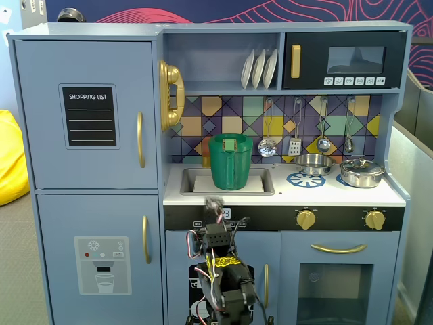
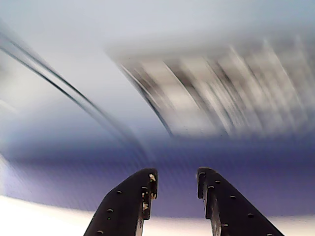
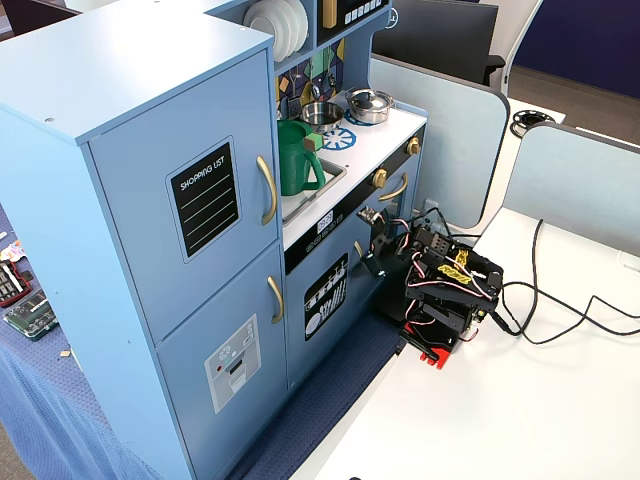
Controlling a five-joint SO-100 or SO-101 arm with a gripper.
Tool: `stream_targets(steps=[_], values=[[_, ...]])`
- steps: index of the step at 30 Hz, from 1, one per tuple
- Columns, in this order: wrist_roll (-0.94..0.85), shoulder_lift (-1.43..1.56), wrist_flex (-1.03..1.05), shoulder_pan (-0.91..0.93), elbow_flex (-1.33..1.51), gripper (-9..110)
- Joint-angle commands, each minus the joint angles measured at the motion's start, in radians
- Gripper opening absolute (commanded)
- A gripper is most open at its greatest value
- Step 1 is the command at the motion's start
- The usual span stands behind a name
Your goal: Open the left cabinet door
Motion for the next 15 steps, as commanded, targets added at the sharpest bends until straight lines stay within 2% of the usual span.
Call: stream_targets(steps=[1, 5, 15], values=[[-0.110, -0.015, -0.232, -0.114, -0.155, 5], [-0.112, -0.078, -0.446, -0.236, -0.272, 14], [-0.195, -0.405, -0.566, -0.360, -0.643, 24]])
